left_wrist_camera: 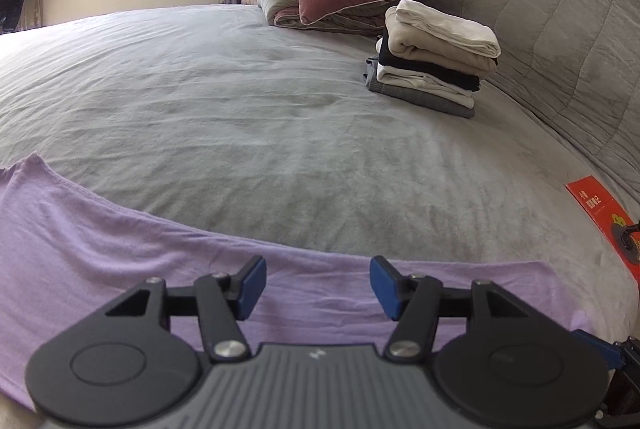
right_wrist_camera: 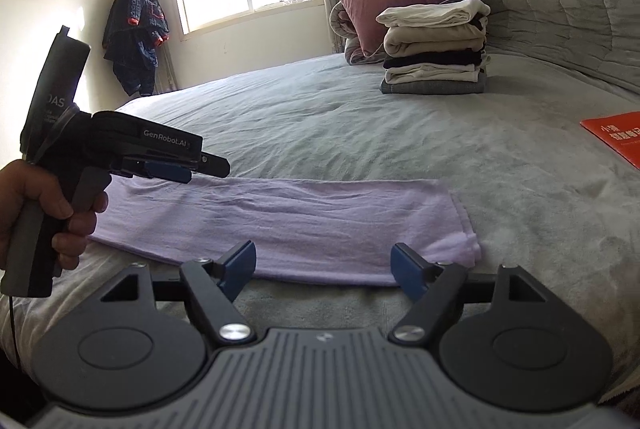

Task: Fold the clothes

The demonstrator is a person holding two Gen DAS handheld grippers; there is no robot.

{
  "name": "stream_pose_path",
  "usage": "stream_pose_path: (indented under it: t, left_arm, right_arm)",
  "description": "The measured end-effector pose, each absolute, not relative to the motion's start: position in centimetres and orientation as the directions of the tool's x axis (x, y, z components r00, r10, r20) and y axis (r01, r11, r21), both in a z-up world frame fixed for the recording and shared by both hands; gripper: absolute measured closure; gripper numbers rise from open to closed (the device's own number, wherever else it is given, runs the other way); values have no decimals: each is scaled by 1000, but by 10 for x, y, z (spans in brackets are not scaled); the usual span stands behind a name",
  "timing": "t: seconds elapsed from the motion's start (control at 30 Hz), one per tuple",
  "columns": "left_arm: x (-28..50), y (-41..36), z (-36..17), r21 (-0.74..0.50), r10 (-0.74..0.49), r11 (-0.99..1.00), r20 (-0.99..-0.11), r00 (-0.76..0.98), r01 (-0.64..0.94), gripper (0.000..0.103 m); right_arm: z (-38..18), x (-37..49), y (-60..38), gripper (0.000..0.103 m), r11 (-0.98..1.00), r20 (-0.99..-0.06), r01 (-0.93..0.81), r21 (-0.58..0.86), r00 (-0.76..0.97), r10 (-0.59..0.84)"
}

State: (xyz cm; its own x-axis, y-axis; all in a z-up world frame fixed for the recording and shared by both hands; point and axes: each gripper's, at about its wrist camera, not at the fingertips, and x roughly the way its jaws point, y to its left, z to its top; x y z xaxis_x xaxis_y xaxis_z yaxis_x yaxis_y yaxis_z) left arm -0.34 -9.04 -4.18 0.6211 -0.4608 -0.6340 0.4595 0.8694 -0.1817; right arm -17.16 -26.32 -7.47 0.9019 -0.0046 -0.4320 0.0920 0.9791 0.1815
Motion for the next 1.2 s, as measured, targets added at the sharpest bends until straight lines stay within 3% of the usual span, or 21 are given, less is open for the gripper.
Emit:
stream_pose_path:
  t: [0.17, 0.23, 0.4, 0.57, 0.87, 1.0, 1.07, 1.2]
  left_arm:
    - [-21, -93, -41, -245, -493, 854, -661, 566, 458, 24]
    - [-28, -94, -42, -270, -505, 850, -665, 550, 453, 16]
    - [-43, -95, -45, -319, -508, 854, -680, 529, 411, 10]
    - [-49, -94, -43, -380, -532, 844, -686, 496, 380, 10]
    - [-41, -108, -45, -575, -690, 723, -629, 359, 382, 16]
    - [-35, -125, -48, -636, -743, 667, -609, 279, 389, 19]
    - [-33, -137, -49, -657, -764, 640, -600, 237, 398, 19]
    - [-28, -162, -52, -680, -783, 605, -603, 154, 414, 19]
  right_arm:
    - [-69, -176, -272, 22, 971, -432, 183, 157, 897, -100]
    - [-66, -178, -275, 15, 964, -433, 223, 142, 890, -142]
    - [-62, -177, -286, 13, 944, -437, 299, 137, 874, -213]
    - [-69, -175, -302, 14, 907, -502, 390, 157, 823, -267]
    - [-77, -170, -293, 35, 914, -532, 404, 50, 785, -318]
    - [-77, -168, -289, 50, 926, -530, 376, 32, 792, -303]
    - [-77, -167, -289, 60, 930, -530, 364, 46, 798, -286]
    - [-76, -165, -292, 90, 934, -524, 346, 89, 813, -252]
